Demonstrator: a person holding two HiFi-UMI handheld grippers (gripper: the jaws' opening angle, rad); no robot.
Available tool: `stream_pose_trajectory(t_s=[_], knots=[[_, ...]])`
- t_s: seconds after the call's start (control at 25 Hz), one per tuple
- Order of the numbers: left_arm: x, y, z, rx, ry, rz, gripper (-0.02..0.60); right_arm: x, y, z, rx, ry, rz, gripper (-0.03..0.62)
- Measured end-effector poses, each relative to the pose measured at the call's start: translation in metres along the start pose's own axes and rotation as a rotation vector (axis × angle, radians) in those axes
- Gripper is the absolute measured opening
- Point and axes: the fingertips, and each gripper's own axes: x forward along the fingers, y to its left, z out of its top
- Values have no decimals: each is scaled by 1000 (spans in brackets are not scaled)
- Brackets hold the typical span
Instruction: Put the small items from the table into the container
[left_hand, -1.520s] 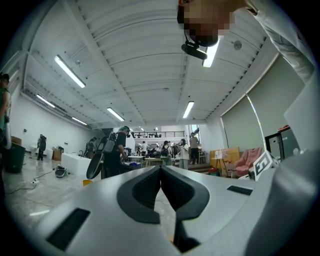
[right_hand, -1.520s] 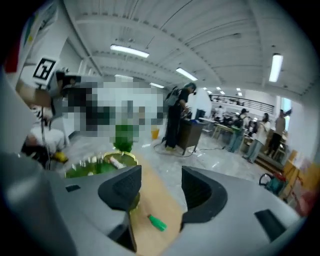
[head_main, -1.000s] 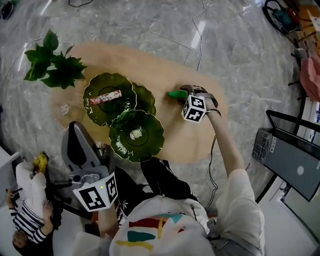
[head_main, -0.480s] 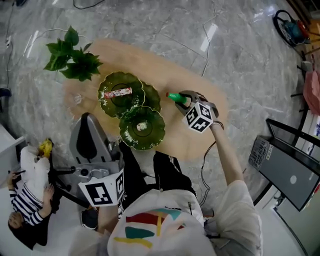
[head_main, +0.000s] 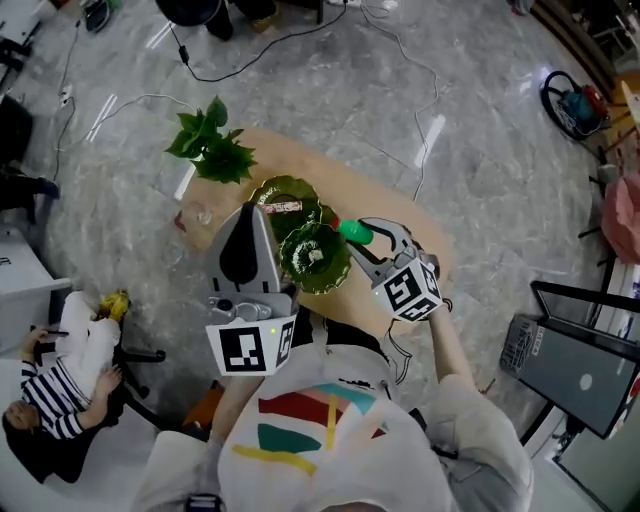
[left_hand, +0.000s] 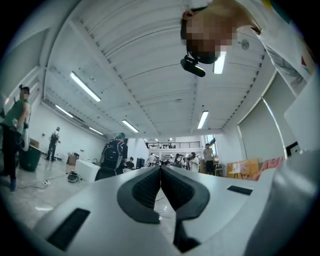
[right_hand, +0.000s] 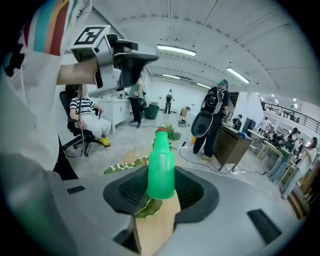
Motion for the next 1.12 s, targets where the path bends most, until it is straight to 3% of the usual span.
stream_pose_trajectory(t_s=[0.16, 0.32, 0.52, 0.68, 0.88, 1.12], knots=[[6, -17, 10, -16, -37, -61, 9, -14, 6, 31, -47, -23, -17, 170], [8, -17, 6, -24, -29, -73, 9, -18, 9, 48, -61, -41, -18, 170], [9, -21, -5, -28, 3, -80, 9, -18, 1, 32, -44, -7, -30, 170], [11, -19, -27, -4, 50, -78, 9, 11, -24, -14, 10, 46, 2, 170], [23, -14, -73, 103, 115, -111, 9, 79, -48, -112, 24, 185, 82, 170], [22, 16, -146, 117, 111, -5, 9, 168, 17, -209, 19, 273, 297, 170]])
